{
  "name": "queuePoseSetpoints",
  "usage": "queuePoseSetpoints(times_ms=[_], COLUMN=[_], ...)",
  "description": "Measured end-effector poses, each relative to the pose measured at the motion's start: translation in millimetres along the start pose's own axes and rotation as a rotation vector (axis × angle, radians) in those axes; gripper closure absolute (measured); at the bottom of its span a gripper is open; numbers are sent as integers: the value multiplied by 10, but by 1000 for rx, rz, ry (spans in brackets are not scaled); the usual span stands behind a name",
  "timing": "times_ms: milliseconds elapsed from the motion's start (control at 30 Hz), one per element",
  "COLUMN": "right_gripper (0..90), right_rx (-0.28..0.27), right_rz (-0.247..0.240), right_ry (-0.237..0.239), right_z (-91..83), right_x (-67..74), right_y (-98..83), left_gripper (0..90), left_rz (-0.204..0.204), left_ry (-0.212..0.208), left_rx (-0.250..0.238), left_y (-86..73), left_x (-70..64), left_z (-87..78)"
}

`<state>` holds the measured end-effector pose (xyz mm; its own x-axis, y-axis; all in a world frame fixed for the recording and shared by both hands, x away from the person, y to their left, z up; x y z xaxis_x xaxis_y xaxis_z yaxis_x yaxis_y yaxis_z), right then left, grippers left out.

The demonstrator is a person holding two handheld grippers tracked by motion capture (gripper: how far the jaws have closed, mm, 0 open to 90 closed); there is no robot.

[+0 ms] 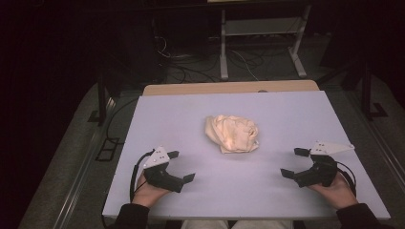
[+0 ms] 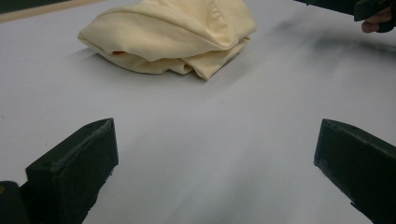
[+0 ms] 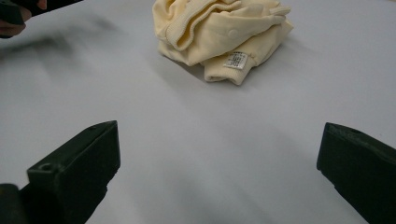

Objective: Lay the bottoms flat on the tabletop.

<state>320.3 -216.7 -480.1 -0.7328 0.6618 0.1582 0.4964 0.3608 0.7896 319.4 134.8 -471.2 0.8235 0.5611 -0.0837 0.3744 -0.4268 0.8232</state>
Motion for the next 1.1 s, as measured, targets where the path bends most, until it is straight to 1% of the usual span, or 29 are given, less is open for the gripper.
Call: queuePoseSetpoints(times_ms=[400, 700, 800, 900, 967, 1033, 1100], right_gripper=[0, 0, 0, 0, 0, 0, 0], right_rx=[-7, -1, 3, 18, 26, 31, 30], right_rz=[5, 13, 13, 17, 13, 19, 17], right_ry=[-8, -11, -11, -11, -12, -8, -17], right_z=[-20, -23, -22, -20, -20, -22, -30], right_x=[-14, -12, -11, -6, -4, 1, -3], right_y=[4, 11, 12, 19, 27, 41, 62], left_gripper=[0, 0, 0, 0, 0, 0, 0], left_rz=[4, -7, -7, -10, -5, 0, 5], left_ry=[1, 10, 13, 17, 15, 13, 12], left_rx=[3, 0, 0, 2, 11, 20, 22], left_y=[4, 13, 22, 36, 40, 52, 72], left_x=[-7, 10, 17, 19, 11, 4, -2], left_z=[8, 4, -7, -14, -9, -2, 1])
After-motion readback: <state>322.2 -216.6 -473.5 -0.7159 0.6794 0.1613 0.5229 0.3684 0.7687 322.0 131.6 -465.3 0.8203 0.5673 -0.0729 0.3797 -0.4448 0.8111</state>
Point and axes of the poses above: each handheld gripper's, and its own axes: z roughly forward along the jaws, y roughly out of its top, x roughly to its left, the point moved 9 cm from there along z, roughly forward along the jaws, and after that the axes turned 6 degrees about x, right-handed, at the moved point
